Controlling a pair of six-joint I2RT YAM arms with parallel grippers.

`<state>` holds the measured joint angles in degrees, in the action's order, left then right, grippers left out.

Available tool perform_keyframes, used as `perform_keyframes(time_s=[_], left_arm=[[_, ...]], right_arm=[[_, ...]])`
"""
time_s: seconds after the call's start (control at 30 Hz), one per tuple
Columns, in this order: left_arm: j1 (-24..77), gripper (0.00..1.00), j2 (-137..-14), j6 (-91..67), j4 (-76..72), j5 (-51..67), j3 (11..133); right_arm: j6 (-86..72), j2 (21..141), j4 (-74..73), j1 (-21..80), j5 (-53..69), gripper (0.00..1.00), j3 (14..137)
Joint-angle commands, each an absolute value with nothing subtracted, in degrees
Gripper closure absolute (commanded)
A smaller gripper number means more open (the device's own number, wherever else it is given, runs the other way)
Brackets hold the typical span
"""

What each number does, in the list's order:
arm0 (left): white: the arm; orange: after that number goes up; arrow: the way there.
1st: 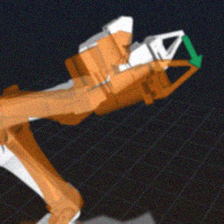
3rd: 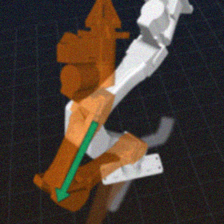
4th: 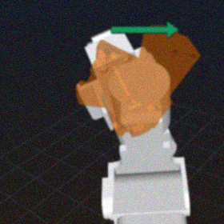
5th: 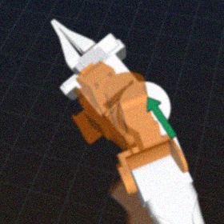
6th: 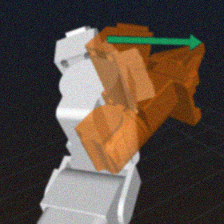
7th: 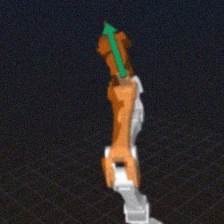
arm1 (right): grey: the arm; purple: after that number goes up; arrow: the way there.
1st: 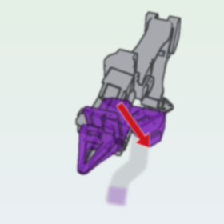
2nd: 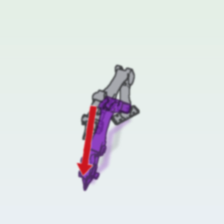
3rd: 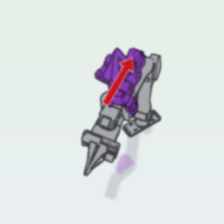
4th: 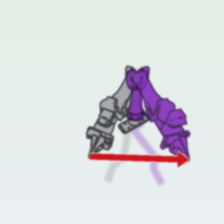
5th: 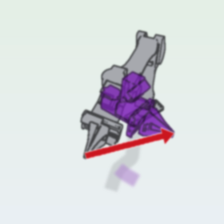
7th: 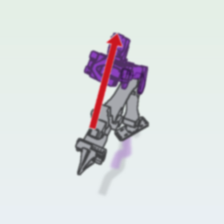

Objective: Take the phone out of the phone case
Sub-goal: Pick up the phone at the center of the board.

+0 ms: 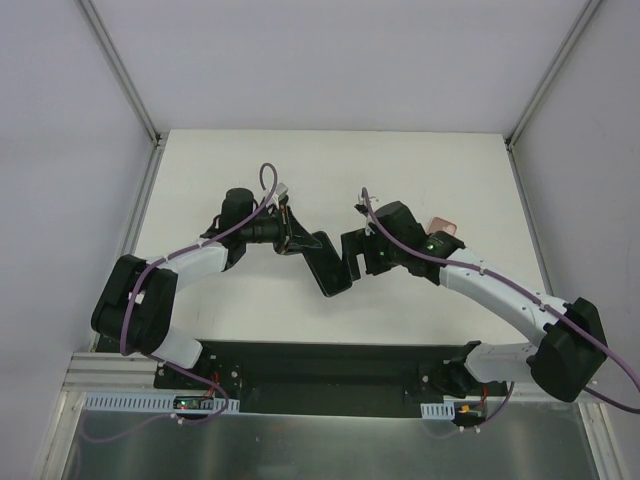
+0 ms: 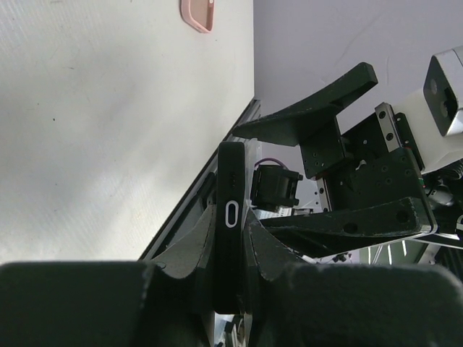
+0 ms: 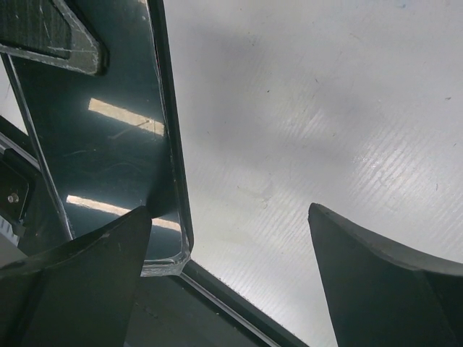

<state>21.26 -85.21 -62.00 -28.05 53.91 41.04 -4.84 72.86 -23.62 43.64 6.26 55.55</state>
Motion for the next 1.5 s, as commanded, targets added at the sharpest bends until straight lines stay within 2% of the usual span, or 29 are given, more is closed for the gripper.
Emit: perform_keyframes(time_s=[0.0,0.43,1.27,1.47], left_arm=[[20.74,1.0,-82.71,-64.95,-33.66,57.74,42.8],[20.65,1.0,-82.35,-65.21,-34.45,58.8,43.07],[20.65,1.0,-82.09,-69.25,-39.72,65.21,44.38],[20.83,1.0,-83.06,-71.89,-42.98,66.62,44.47]], right_arm=[[-3.96,73.91,-23.12,43.77,4.57,0.08,56.34],[-3.52,74.44,-24.52,43.68,-2.63,0.15,55.64],[1.04,78.66,-24.17,44.03,-5.19,0.21,53.79],[1.23,78.13,-23.56,44.03,-5.01,0.3,53.35]])
